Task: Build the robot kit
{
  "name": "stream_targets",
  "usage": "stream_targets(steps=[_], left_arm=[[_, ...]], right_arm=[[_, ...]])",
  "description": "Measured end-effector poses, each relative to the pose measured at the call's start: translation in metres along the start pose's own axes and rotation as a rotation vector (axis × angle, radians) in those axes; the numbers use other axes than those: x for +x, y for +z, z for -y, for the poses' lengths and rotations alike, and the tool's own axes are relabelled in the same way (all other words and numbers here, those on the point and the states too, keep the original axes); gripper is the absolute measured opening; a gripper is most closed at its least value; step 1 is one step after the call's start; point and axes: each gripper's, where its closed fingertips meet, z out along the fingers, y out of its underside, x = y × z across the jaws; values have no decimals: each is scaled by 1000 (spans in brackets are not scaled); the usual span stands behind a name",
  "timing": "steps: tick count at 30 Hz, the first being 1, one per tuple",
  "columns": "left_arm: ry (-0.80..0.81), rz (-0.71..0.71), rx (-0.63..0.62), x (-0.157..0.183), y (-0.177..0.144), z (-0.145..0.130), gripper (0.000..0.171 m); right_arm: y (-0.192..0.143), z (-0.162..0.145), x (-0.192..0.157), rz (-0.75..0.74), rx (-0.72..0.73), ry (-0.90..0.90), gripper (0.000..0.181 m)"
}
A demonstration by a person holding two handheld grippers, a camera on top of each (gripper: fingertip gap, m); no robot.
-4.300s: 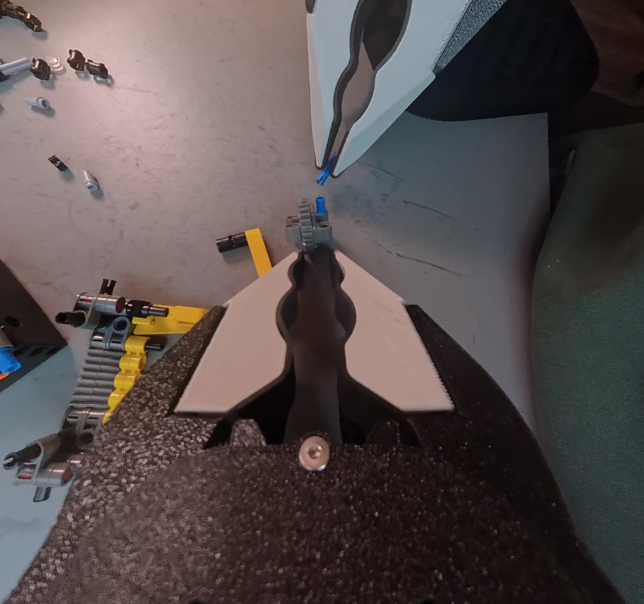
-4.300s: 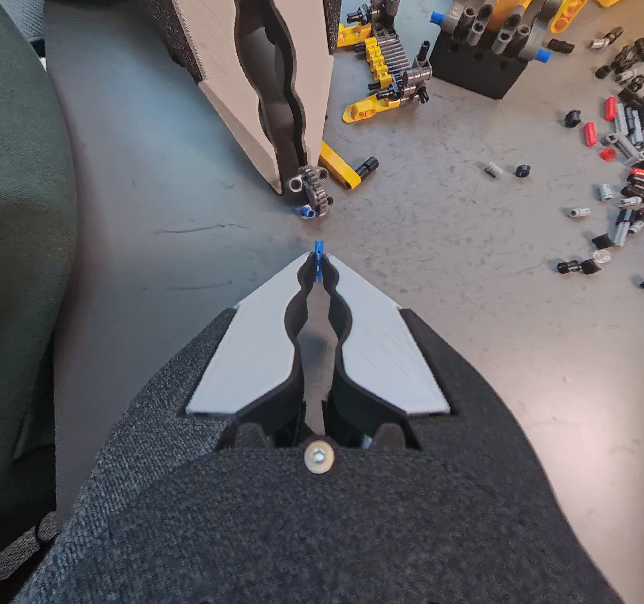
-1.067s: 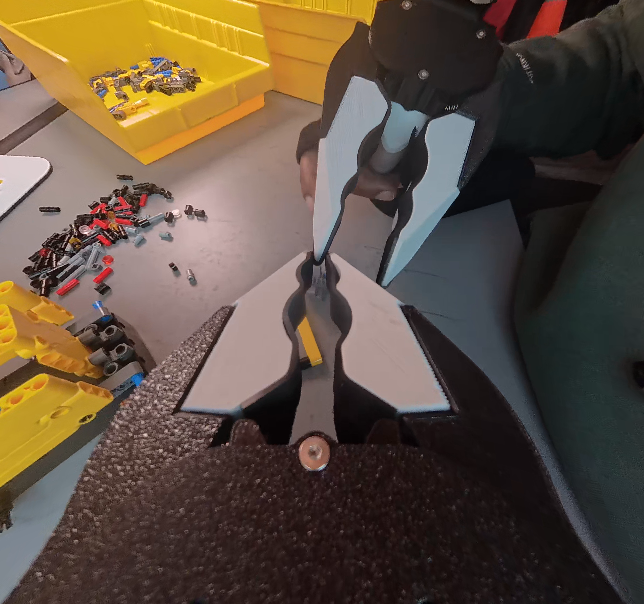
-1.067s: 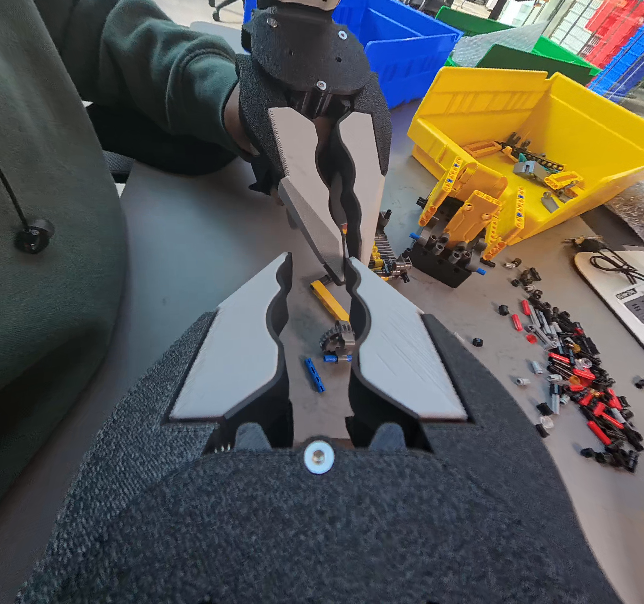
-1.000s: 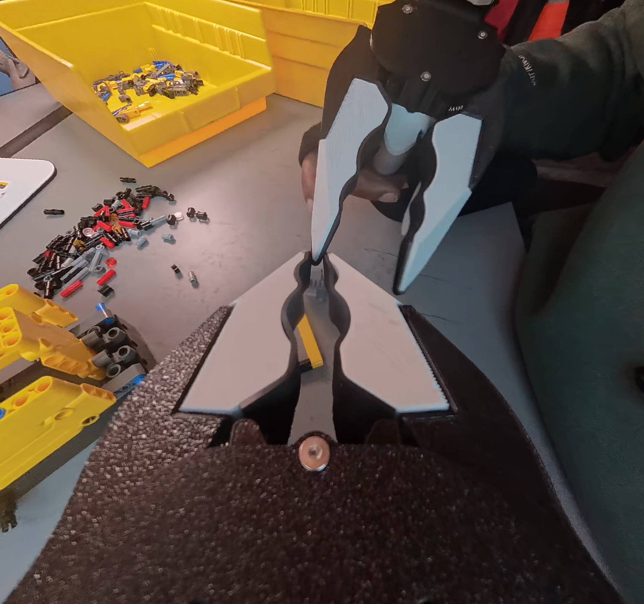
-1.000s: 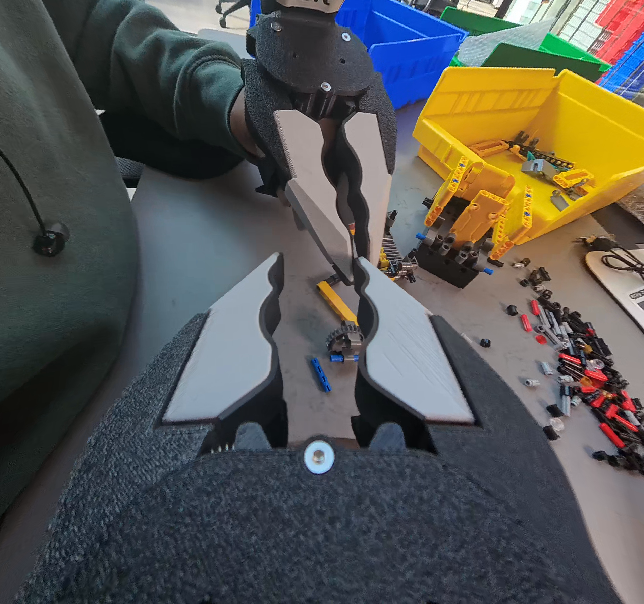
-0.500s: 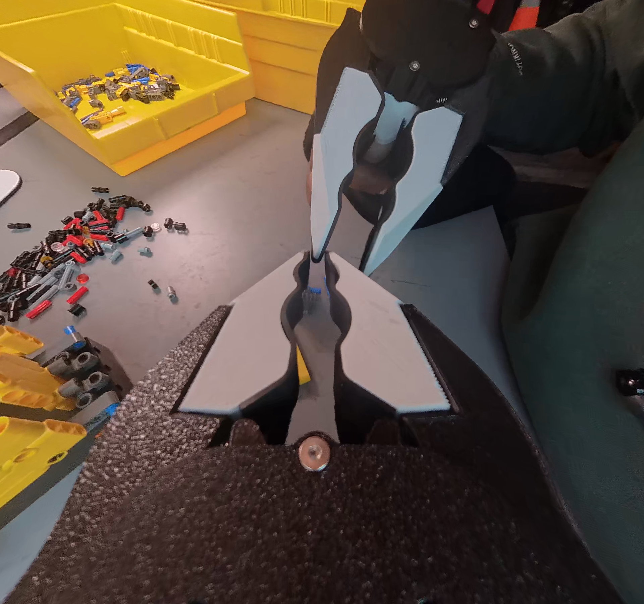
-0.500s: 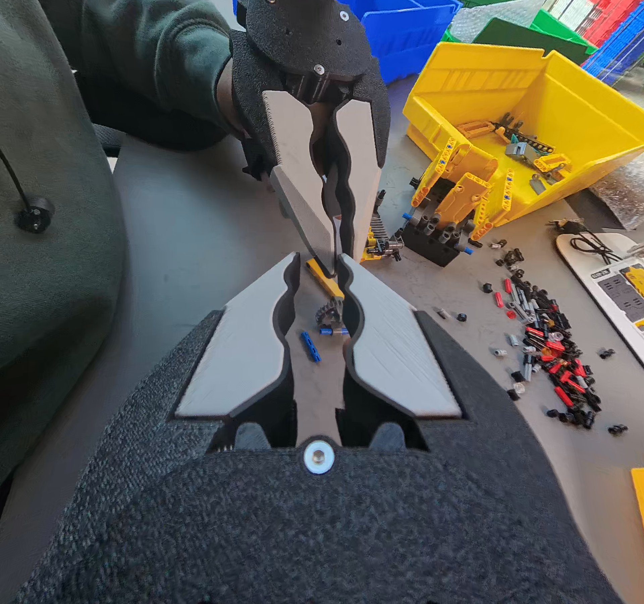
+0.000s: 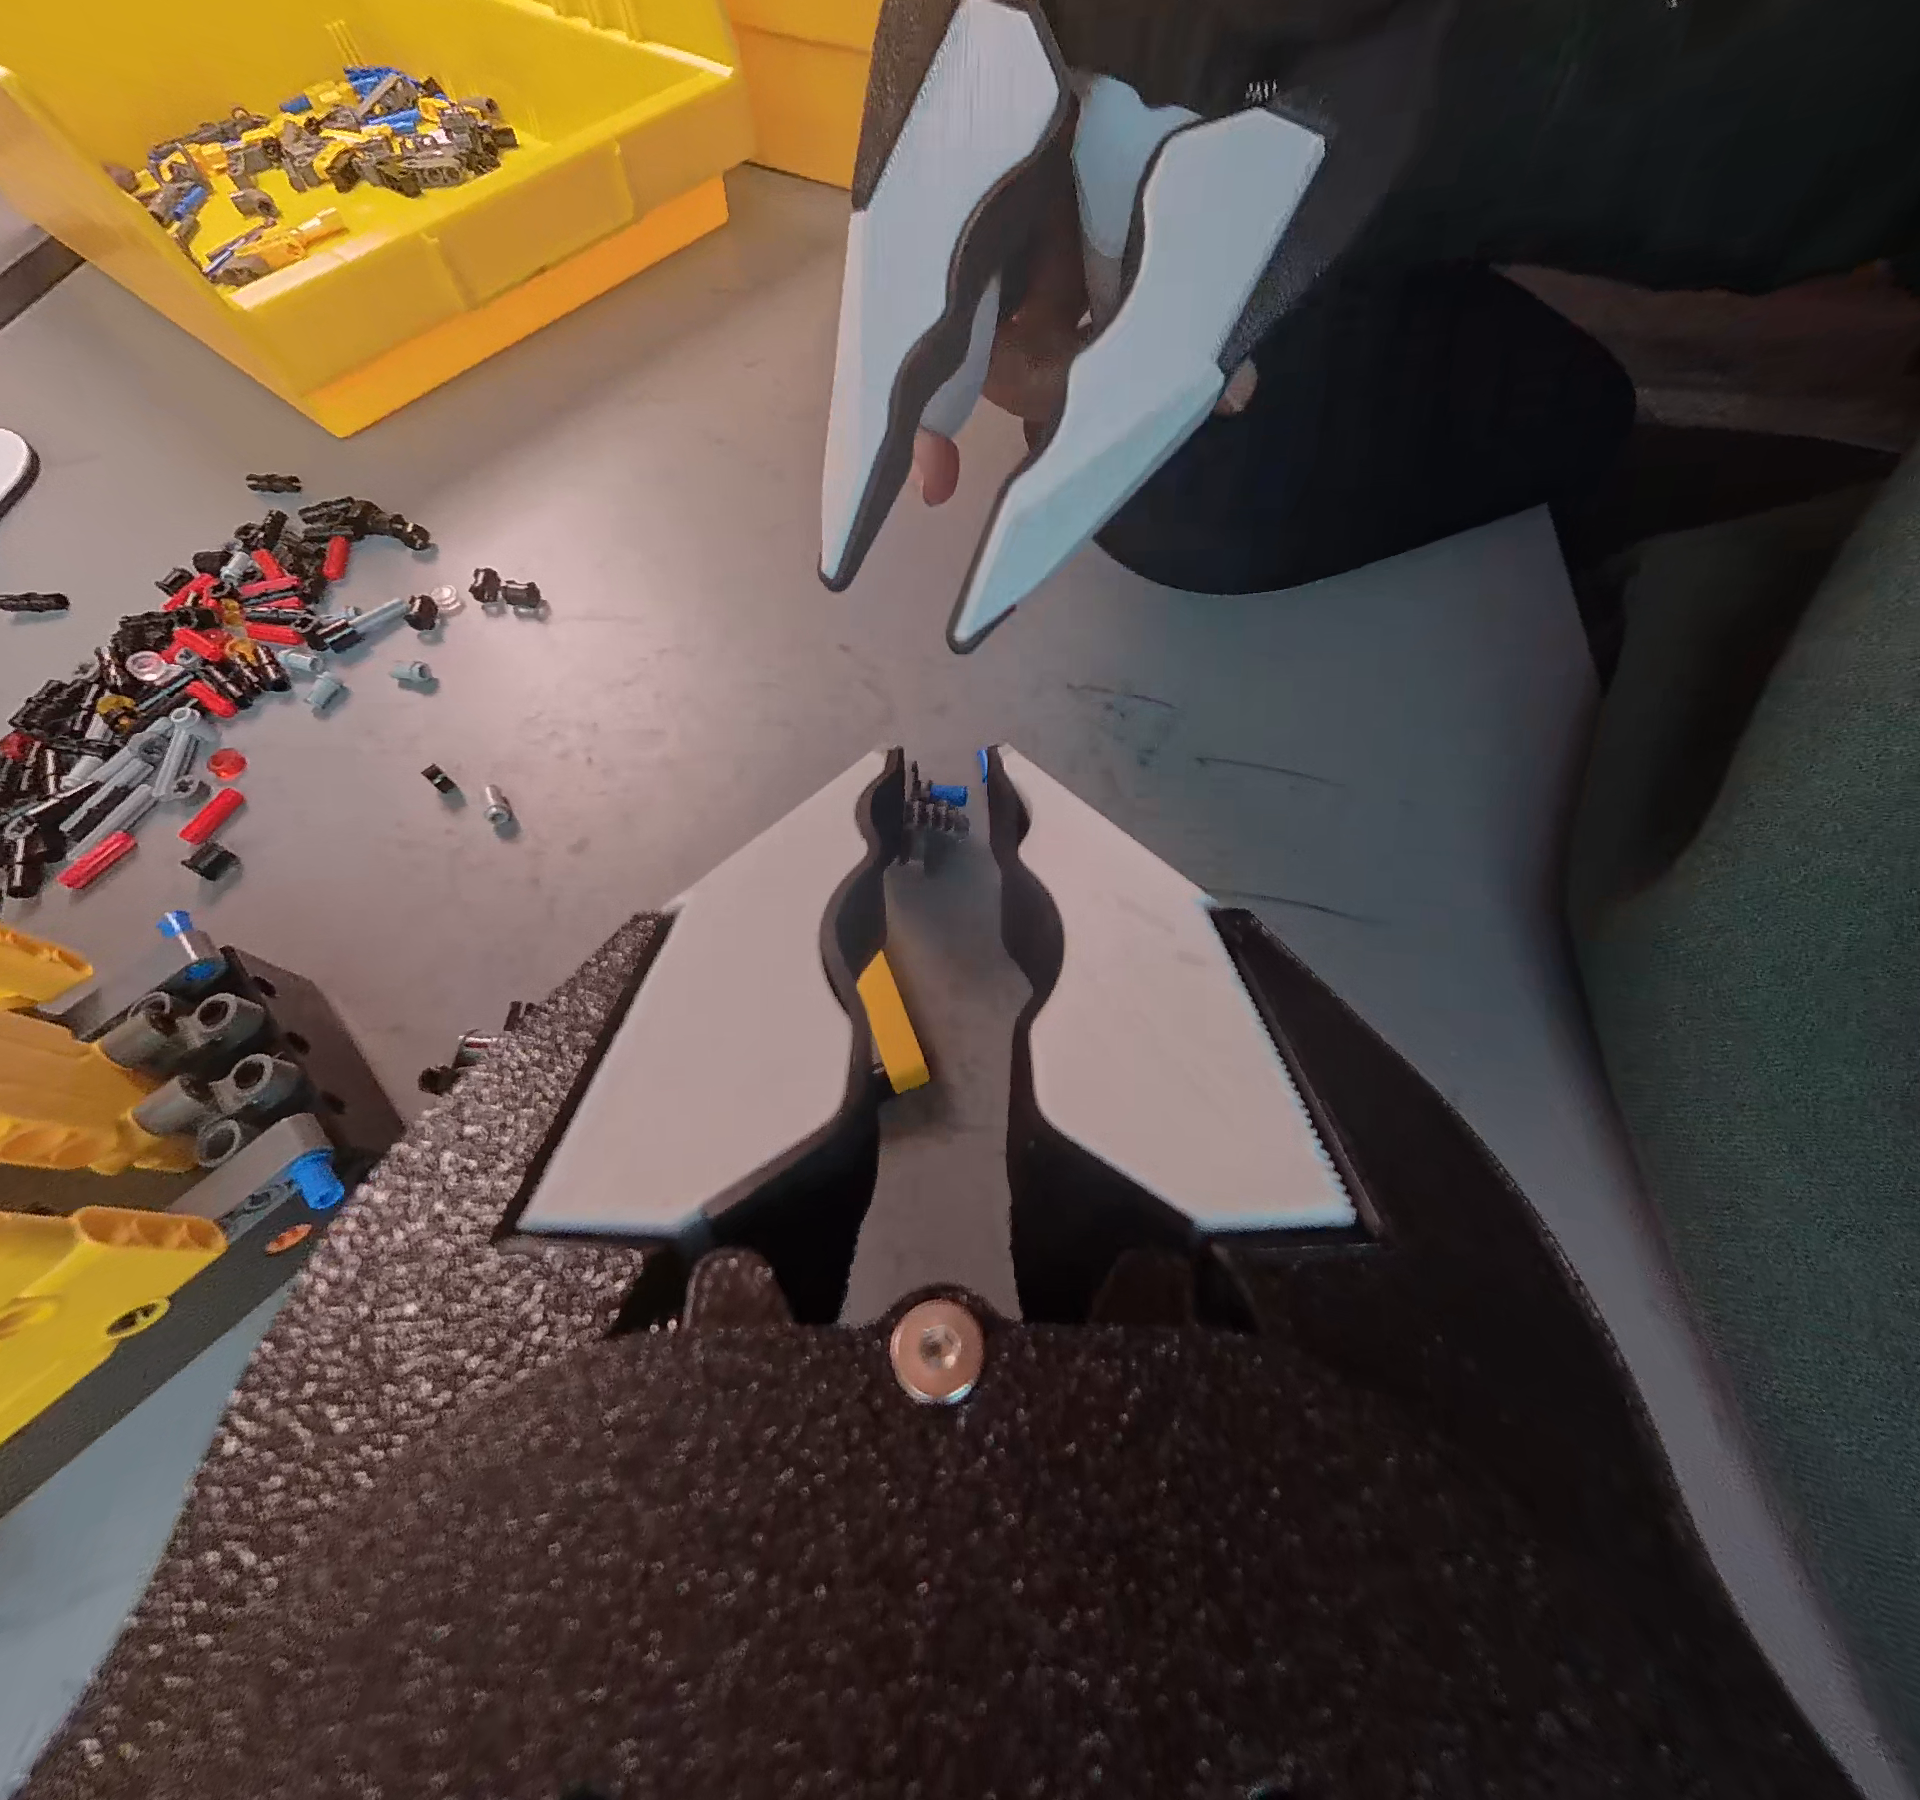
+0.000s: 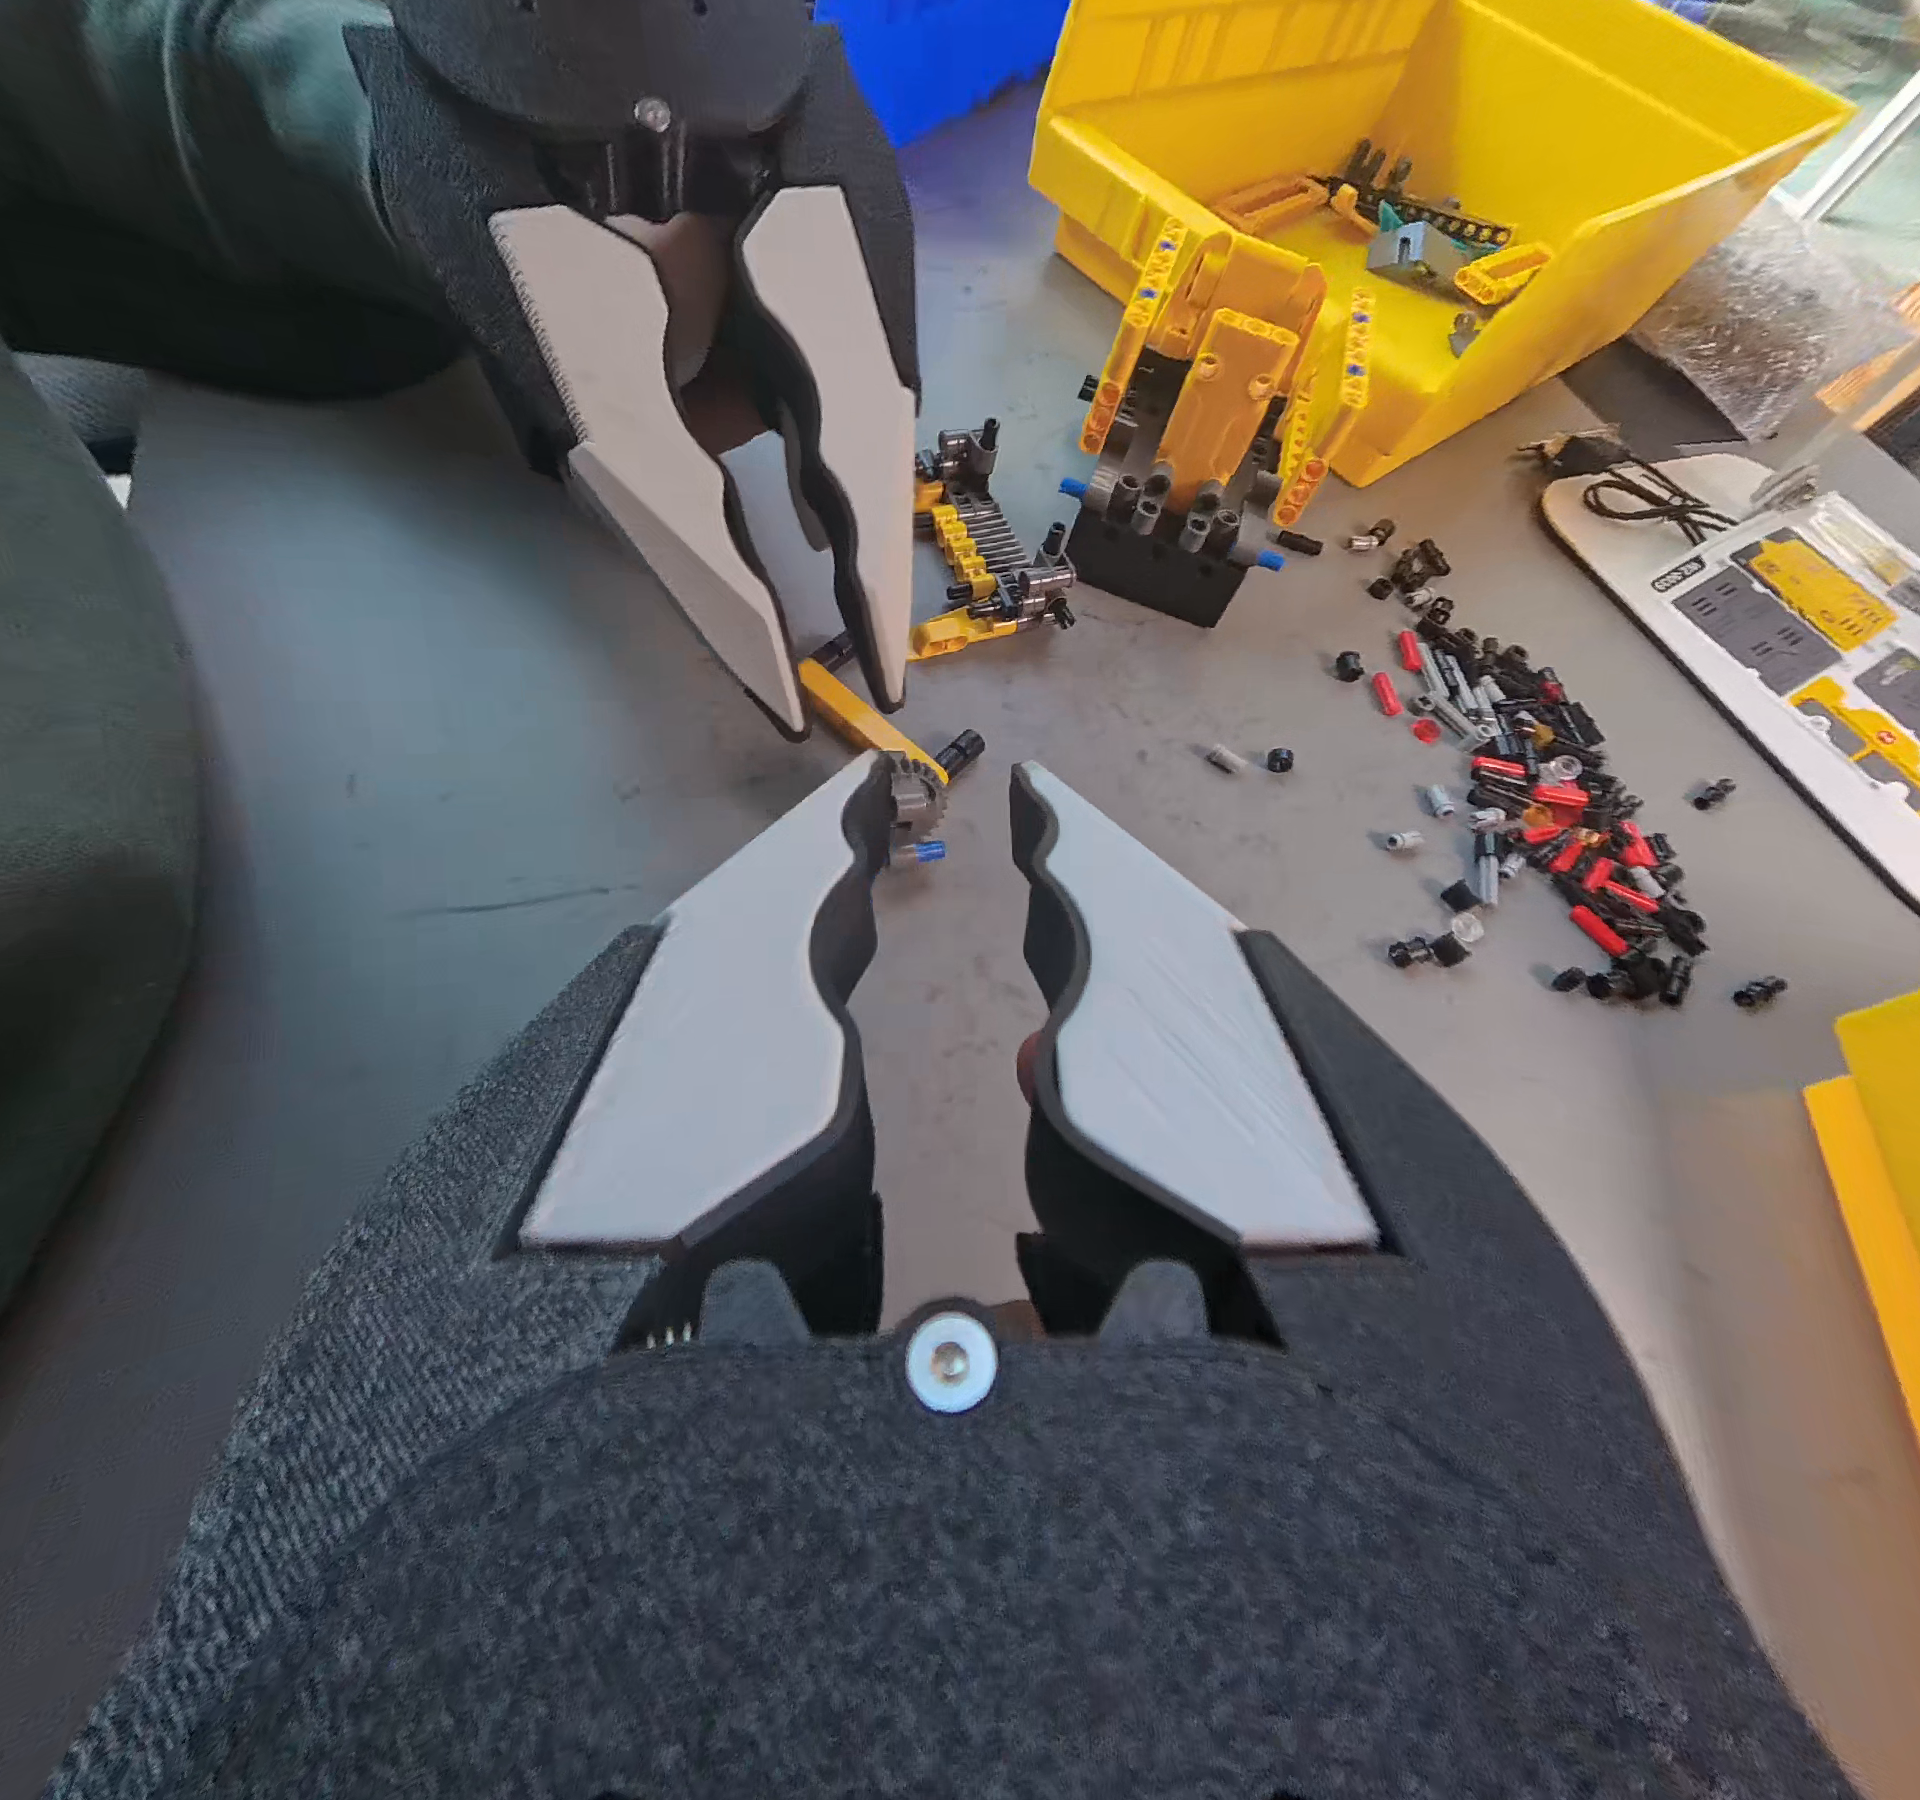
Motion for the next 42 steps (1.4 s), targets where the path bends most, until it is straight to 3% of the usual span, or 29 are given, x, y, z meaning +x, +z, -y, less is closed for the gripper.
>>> stream_targets(steps=[2, 5, 7, 10, 13, 15, 18, 25, 32, 36, 42], left_arm=[[2, -10, -16, 2, 1, -2, 15], [2, -55, -55, 10, 4, -8, 14], [6, -81, -93, 16, 7, -14, 13], [14, -101, -154, 21, 12, -22, 12], [10, -100, -202, 22, 17, -28, 12], [5, -96, -223, 21, 20, -30, 12], [6, -67, -249, 18, 25, -32, 12], [-8, -33, -282, 12, 32, -35, 14], [53, -12, -295, 12, 33, -35, 5], [99, -4, -262, 11, 28, -31, 3], [90, -44, -5, 13, 3, 10, 3]], right_arm=[[-3, -4, 5, 5, -18, 31, 22], [-5, -23, 0, 45, -132, -12, 43], [-6, -37, -7, 87, -211, -59, 46], [-5, -43, -17, 144, -248, -74, 36], [-2, -48, -19, 155, -272, -90, 14], [1, -48, -15, 142, -266, -79, 20], [1, -46, -12, 150, -255, -33, 50], [-4, -37, -6, 152, -196, 36, 49], [-3, -38, -9, 169, -198, 28, 47], [-4, -37, -15, 183, -198, -21, 41], [-8, -16, -25, 208, -85, -80, 19]])
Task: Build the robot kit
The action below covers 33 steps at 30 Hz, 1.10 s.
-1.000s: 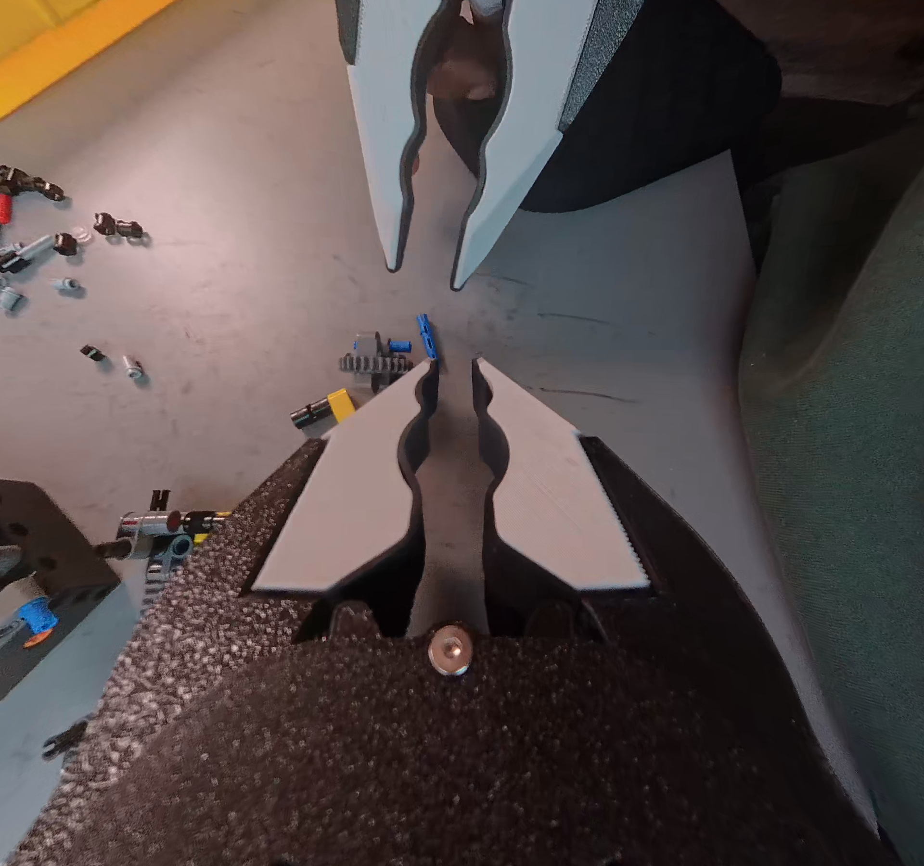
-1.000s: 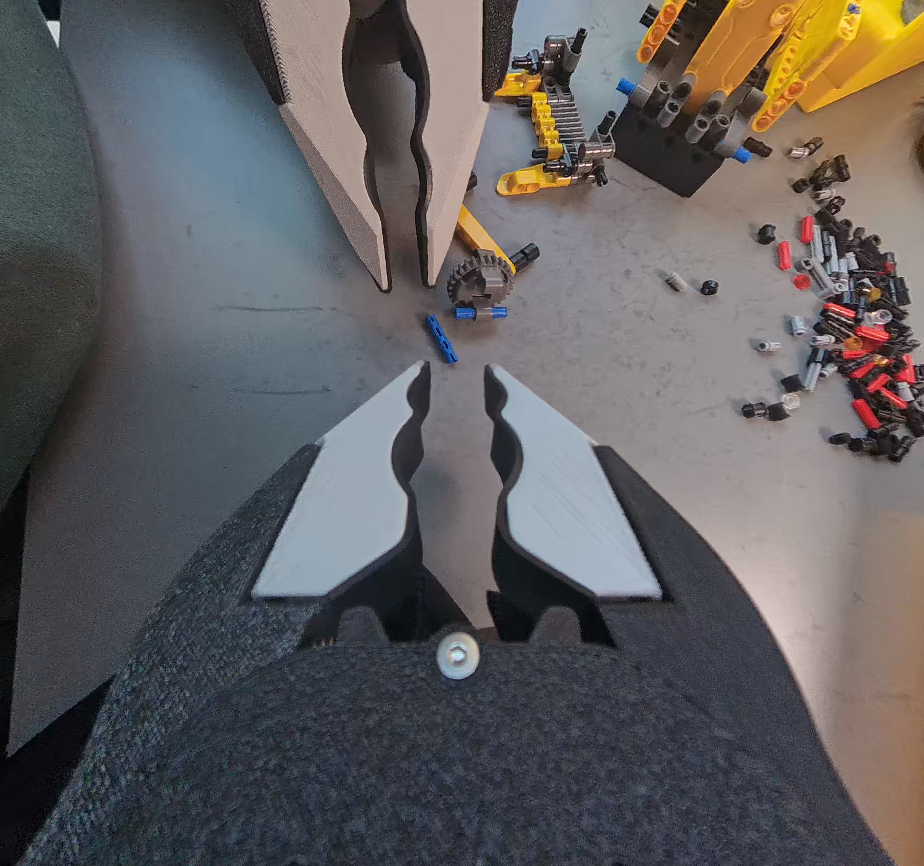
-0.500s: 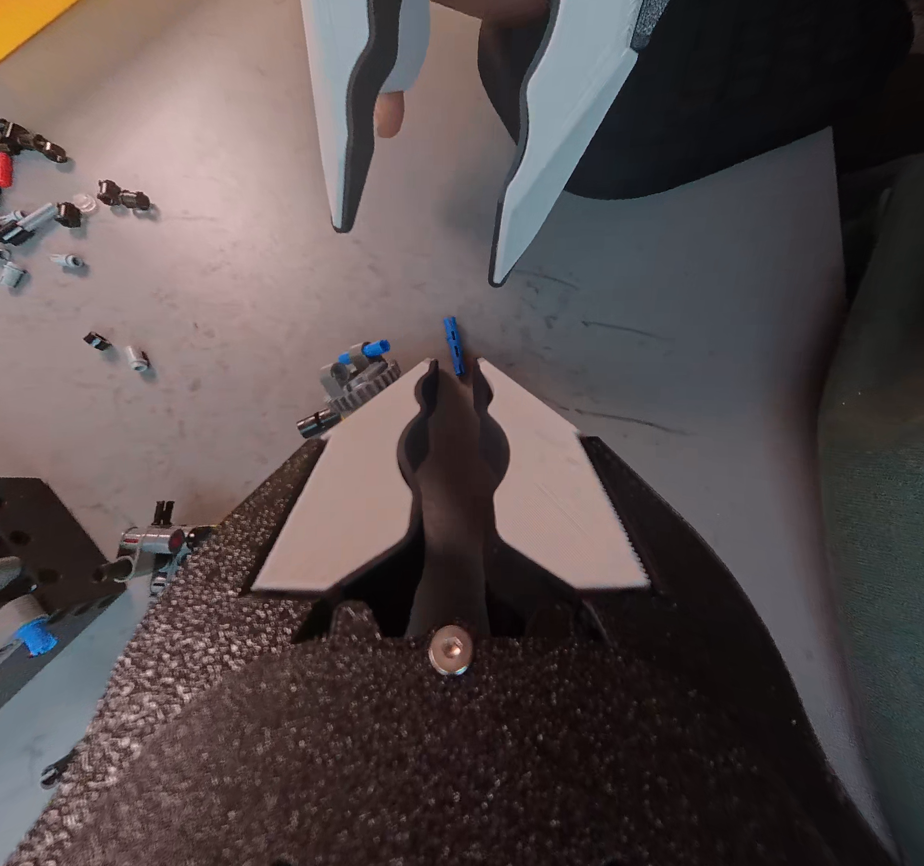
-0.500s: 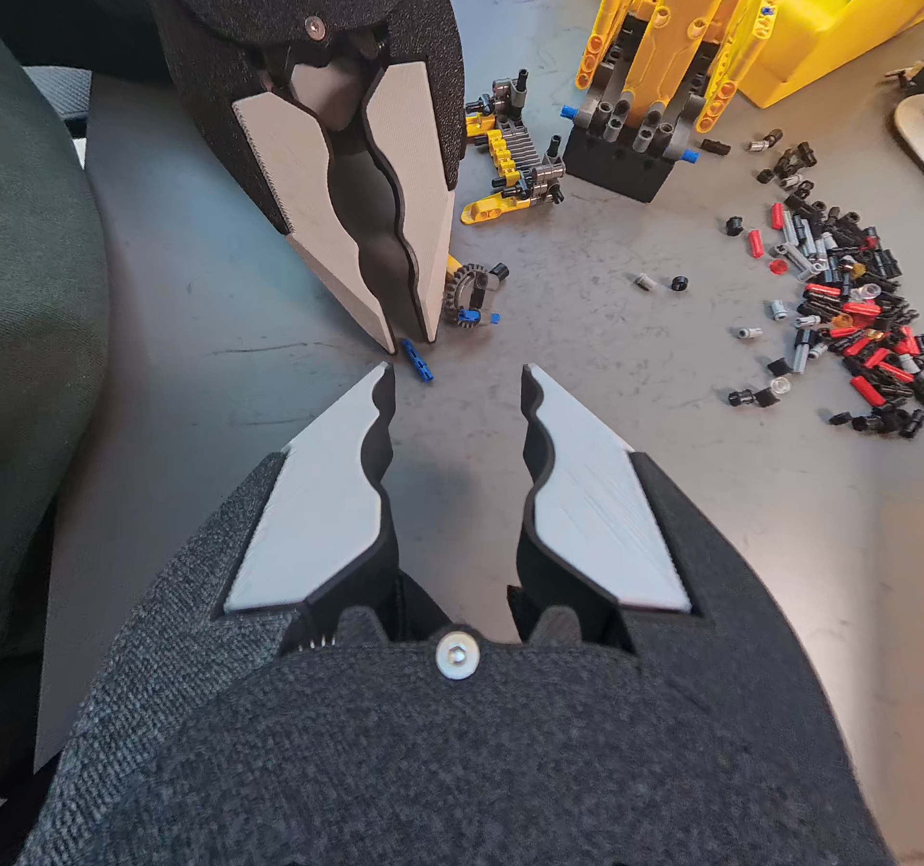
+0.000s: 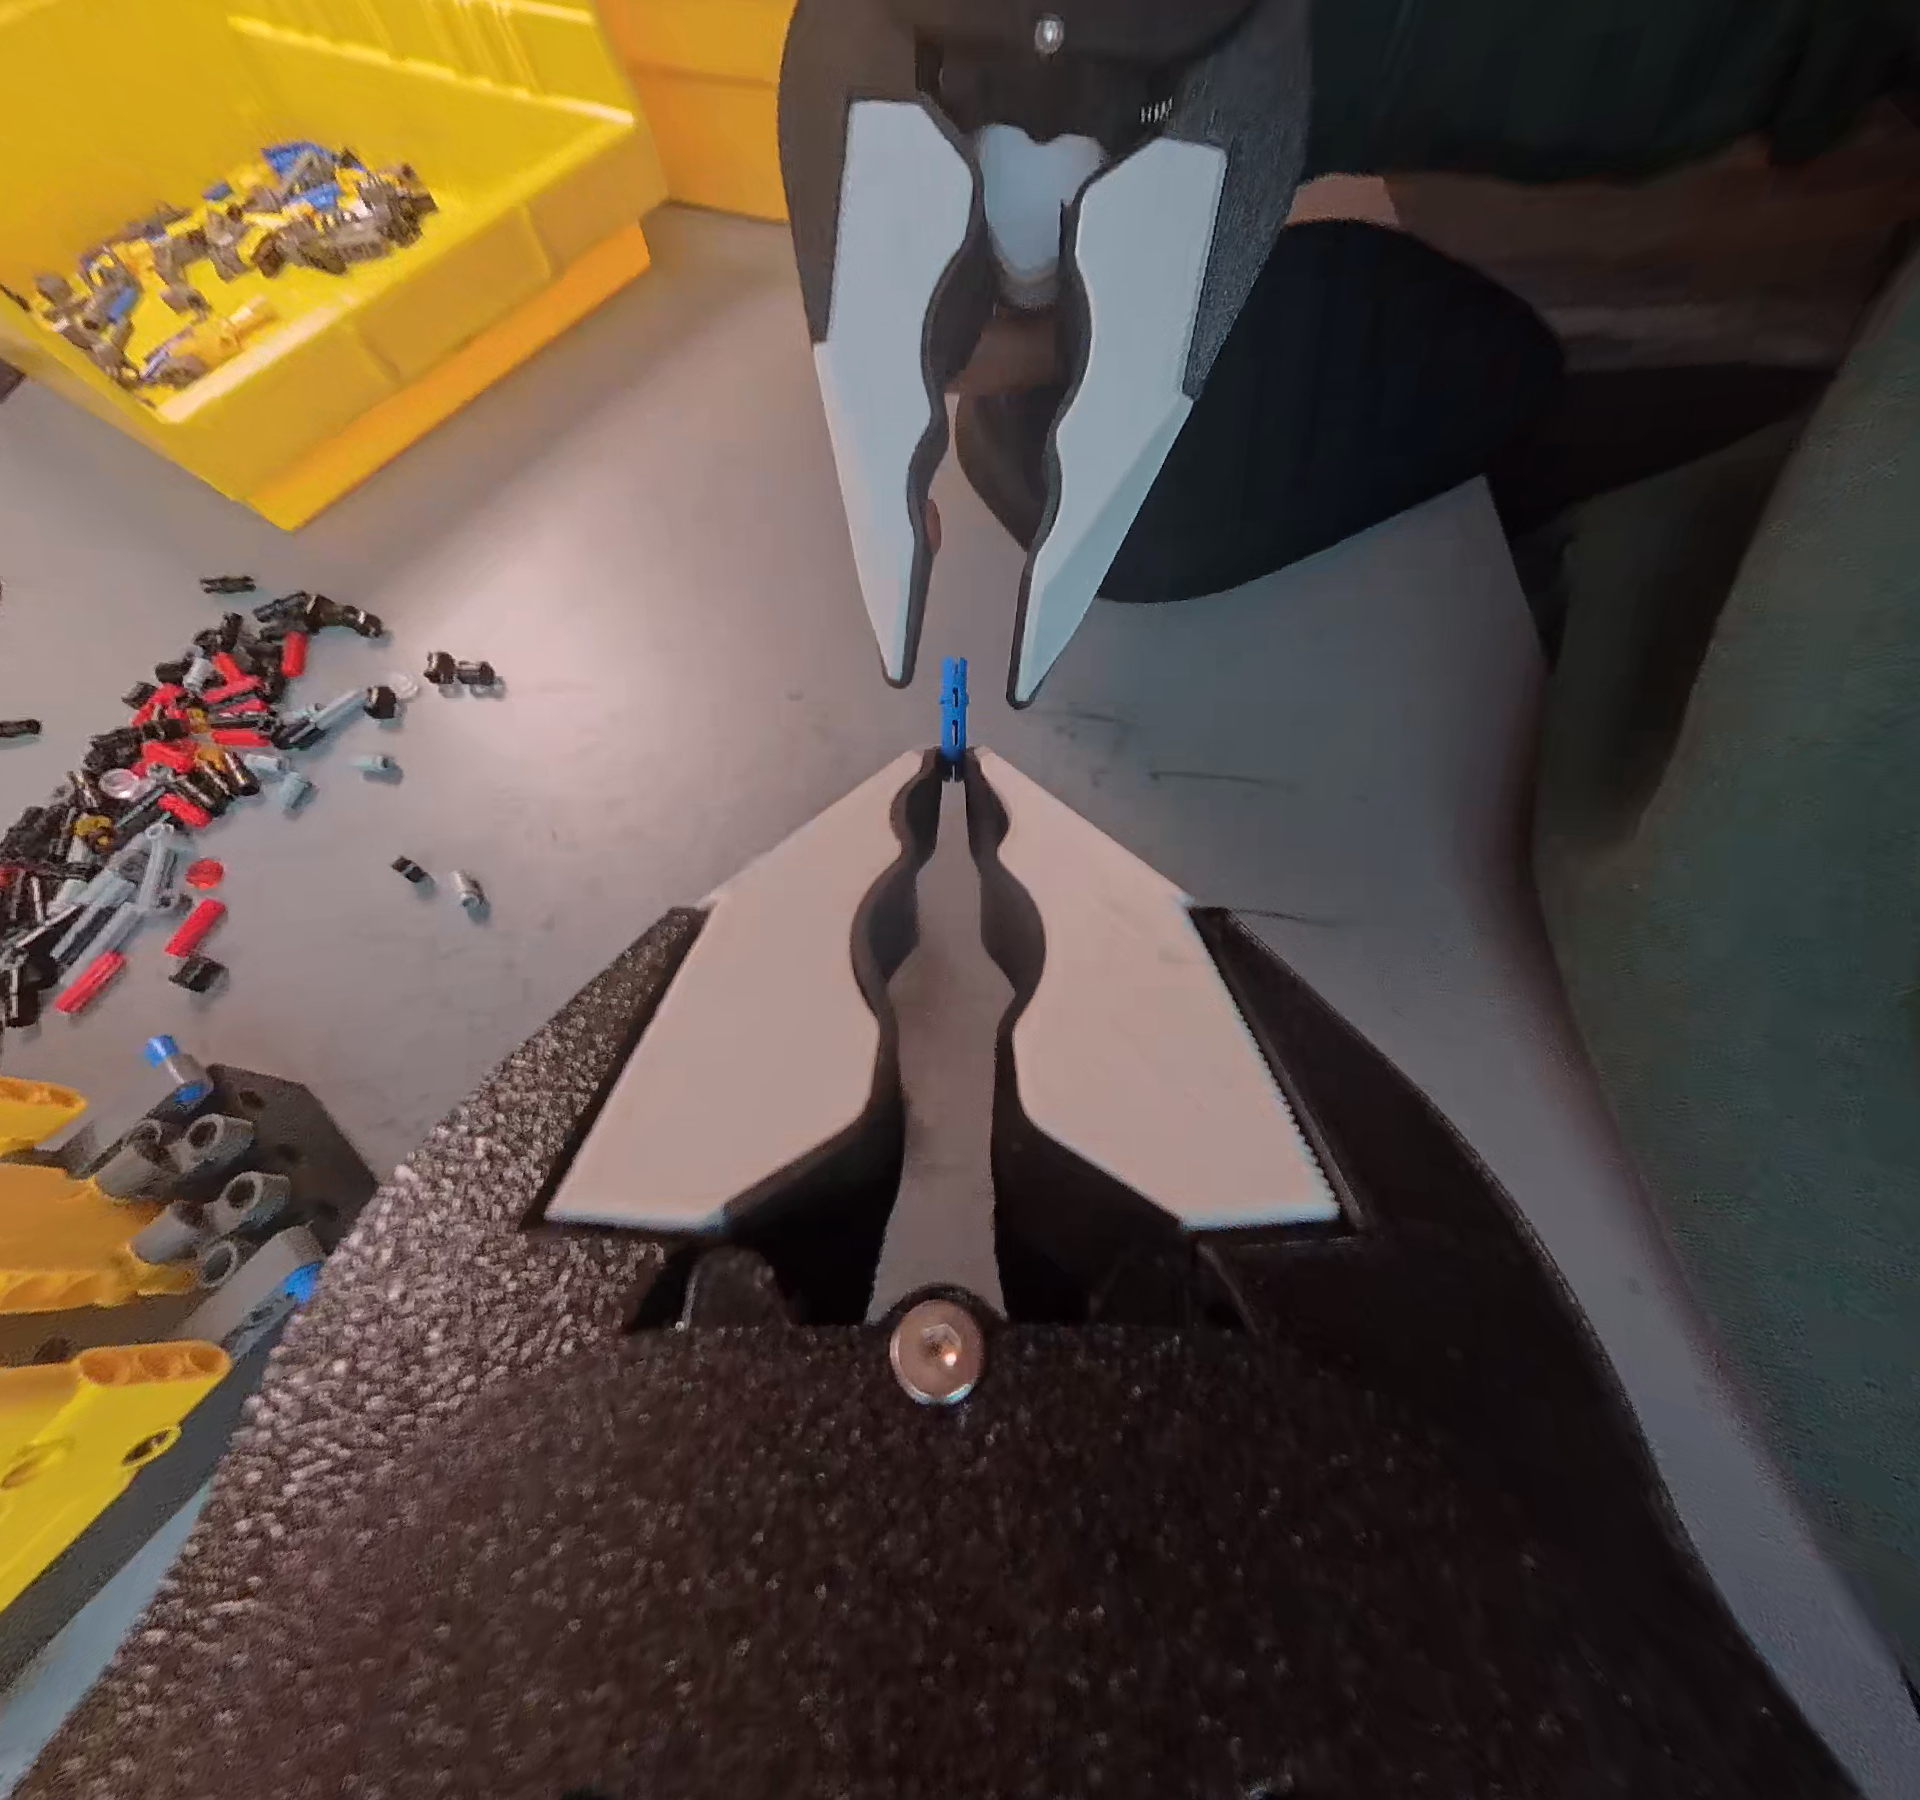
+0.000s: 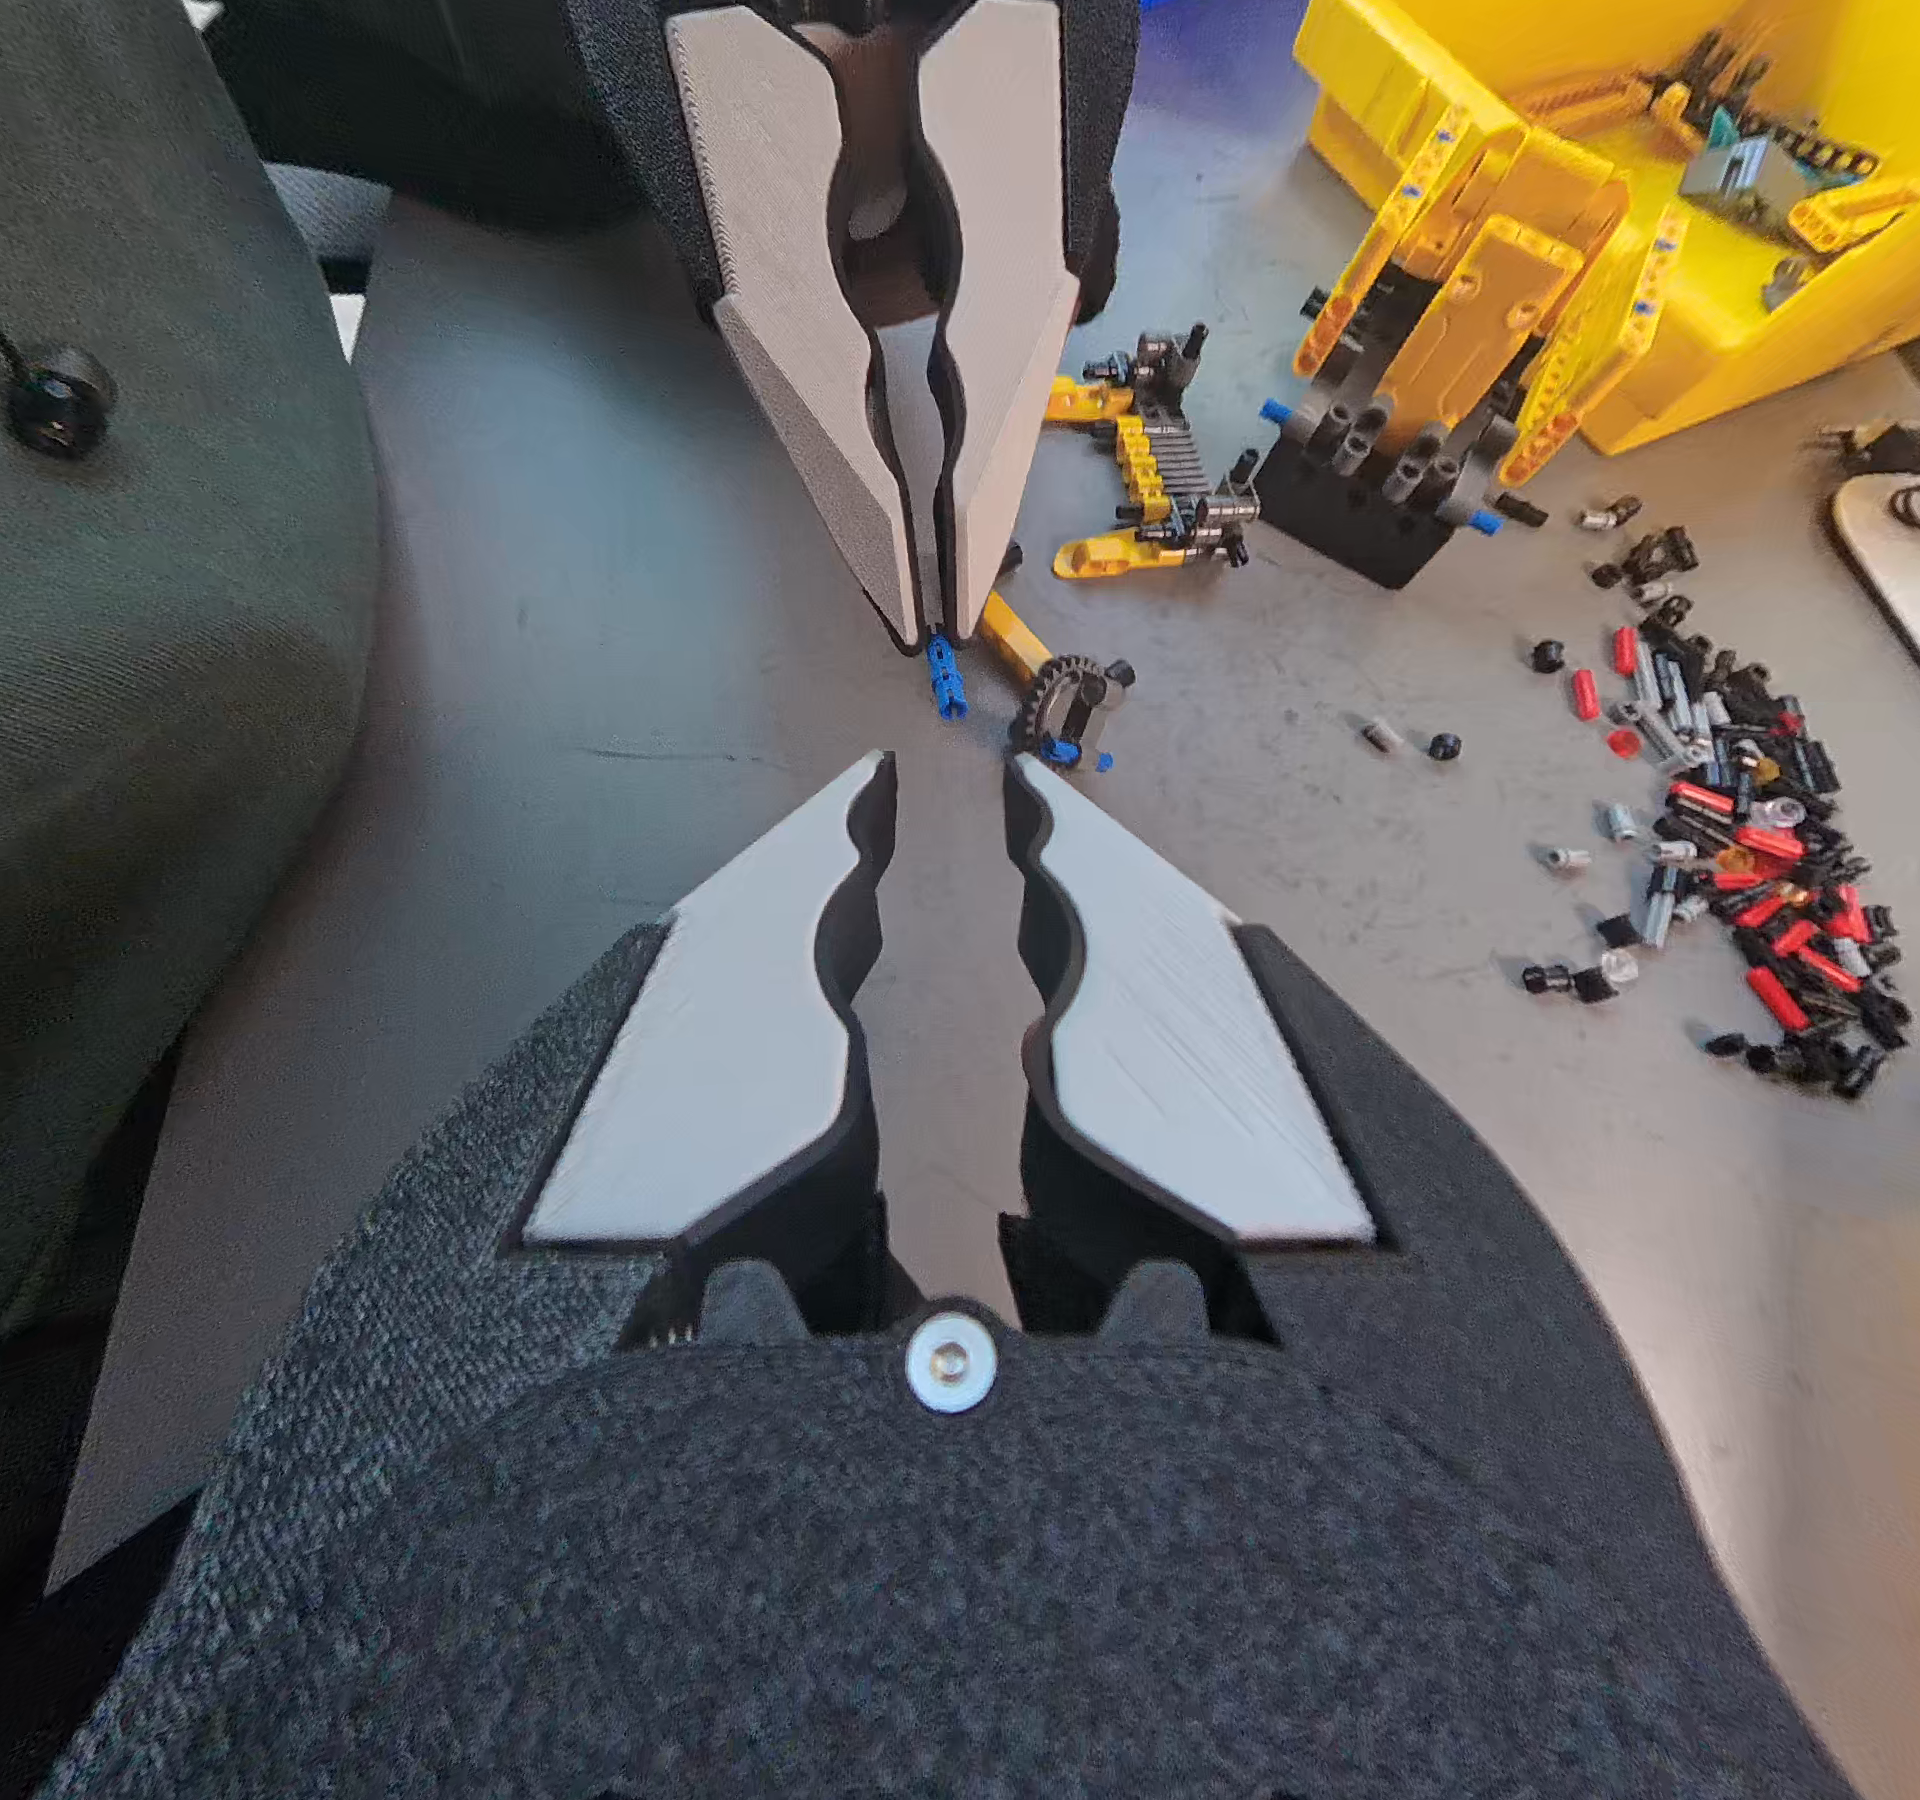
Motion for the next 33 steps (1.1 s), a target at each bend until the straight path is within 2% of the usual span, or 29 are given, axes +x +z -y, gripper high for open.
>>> stream_targets(steps=[4, 10, 22, 25, 28, 31, 33], left_arm=[[-3, -12, 62, 1, -7, 9, 3], [11, -17, 64, 4, -7, 9, 3], [-29, -29, 64, 2, -6, 7, 4], [-104, -14, 31, -6, -6, 0, 7], [-256, 43, -87, -26, -5, -27, 17], [-438, 9, -129, -31, -4, -38, 26], [-493, -7, -144, -31, -1, -40, 29]], right_arm=[[-2, 22, -4, 12, 88, -12, 13], [1, 25, -5, 20, 96, -29, 5], [2, 22, -3, 22, 101, -11, 4], [3, 18, 1, 5, 78, -8, 3], [0, 8, 12, -44, 33, -17, 3], [-3, -4, 24, -102, -36, -47, 4], [-2, -14, 30, -129, -88, -63, 4]])
